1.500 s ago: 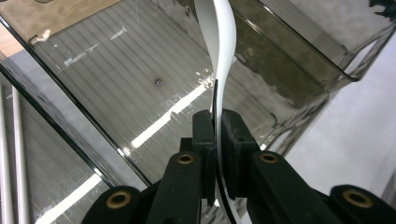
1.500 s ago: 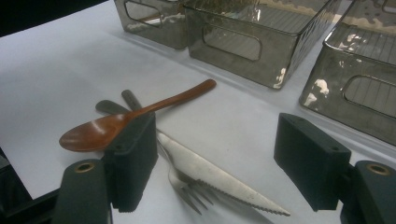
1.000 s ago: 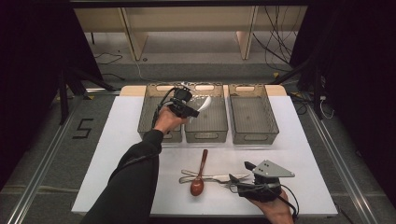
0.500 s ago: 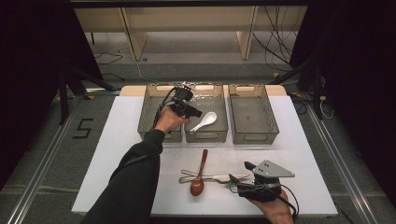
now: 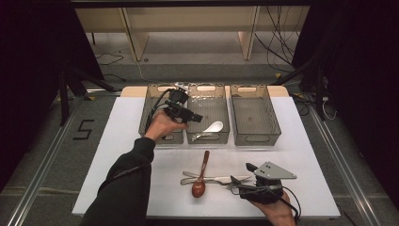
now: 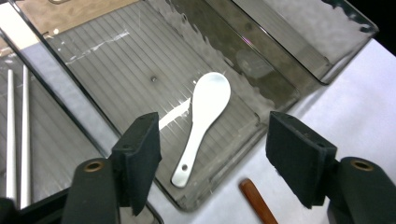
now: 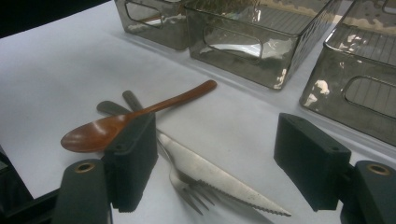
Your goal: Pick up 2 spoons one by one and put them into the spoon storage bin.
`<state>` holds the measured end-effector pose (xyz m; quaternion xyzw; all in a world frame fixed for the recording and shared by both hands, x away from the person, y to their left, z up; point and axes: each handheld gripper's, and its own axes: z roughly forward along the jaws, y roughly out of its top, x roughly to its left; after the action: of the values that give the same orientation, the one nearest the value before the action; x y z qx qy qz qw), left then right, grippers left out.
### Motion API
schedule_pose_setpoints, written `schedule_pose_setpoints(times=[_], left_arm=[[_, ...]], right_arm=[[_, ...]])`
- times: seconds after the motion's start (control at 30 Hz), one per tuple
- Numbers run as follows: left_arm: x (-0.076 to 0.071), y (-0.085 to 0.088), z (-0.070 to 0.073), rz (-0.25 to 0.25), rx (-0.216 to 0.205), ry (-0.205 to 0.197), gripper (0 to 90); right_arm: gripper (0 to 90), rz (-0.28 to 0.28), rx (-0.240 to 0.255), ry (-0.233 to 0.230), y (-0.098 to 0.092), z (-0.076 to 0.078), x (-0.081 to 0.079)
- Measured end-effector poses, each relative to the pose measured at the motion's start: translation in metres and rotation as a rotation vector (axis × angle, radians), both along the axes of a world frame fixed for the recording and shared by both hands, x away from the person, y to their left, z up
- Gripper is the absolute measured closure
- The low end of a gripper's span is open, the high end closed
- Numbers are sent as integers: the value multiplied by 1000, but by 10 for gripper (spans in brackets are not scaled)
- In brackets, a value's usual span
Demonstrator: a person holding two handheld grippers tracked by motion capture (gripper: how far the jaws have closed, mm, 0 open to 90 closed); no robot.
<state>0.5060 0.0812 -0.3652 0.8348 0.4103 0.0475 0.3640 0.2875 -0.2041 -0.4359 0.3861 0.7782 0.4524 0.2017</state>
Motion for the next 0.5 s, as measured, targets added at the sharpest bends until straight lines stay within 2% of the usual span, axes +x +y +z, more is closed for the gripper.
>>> schedule_pose_setpoints(times=[0.07,0.17,0.27,0.5], left_arm=[[-6,4,0,8,-11,3,332],[-15,10,-2,17,10,4,319],[-24,14,-4,24,5,9,311],[-46,16,-17,30,7,37,295]], right_arm=[[308,0,-2,0,0,0,0],[308,-1,-2,2,1,0,0],[308,0,-3,1,1,0,0],[308,-2,-5,-1,1,0,-1]])
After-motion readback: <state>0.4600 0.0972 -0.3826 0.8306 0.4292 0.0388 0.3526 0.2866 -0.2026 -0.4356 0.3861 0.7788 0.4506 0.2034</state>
